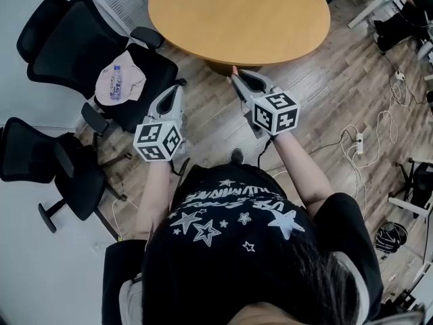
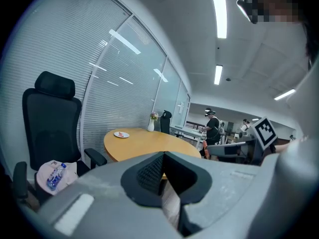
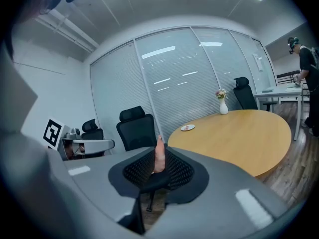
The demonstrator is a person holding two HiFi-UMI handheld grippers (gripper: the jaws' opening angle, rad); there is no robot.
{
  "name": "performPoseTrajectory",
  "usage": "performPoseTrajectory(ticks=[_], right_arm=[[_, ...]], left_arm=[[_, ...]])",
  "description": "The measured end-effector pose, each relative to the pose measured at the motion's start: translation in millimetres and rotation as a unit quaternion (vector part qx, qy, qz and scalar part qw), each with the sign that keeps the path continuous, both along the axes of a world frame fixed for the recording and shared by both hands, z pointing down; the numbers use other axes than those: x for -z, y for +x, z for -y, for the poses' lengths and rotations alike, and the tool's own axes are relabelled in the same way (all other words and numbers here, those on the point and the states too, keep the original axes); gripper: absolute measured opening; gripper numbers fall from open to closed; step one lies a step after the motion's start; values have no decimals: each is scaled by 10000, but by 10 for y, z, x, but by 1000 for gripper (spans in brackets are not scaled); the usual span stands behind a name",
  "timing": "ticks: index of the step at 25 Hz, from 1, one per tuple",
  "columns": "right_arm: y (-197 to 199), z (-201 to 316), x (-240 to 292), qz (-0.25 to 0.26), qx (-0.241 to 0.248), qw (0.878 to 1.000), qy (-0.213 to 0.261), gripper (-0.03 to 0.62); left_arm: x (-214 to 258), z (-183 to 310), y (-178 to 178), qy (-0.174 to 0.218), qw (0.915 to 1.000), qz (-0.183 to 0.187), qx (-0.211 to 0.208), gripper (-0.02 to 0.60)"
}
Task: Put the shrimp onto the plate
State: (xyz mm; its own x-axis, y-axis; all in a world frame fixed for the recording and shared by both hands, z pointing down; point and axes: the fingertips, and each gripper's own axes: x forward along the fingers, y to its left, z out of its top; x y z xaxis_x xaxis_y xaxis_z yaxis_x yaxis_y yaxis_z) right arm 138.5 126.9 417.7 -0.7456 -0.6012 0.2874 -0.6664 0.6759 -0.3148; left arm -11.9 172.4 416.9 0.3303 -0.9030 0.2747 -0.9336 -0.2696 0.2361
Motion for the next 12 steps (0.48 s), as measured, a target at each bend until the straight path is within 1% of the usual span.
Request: performPoseTrajectory(ticks=[5,10,12], right_arm=[[110,59,-7,309,122,9994,-108,67],[263,132,-56,350,190,9989,-249,69],[275,178,-80,368,226,9986,-309,69]], left_arm=[[-42,36,89,23,9998,80,158,2],[-42,60,232,22,9995,145,277,2],[-48,73,233,5,9994,139,306,2]])
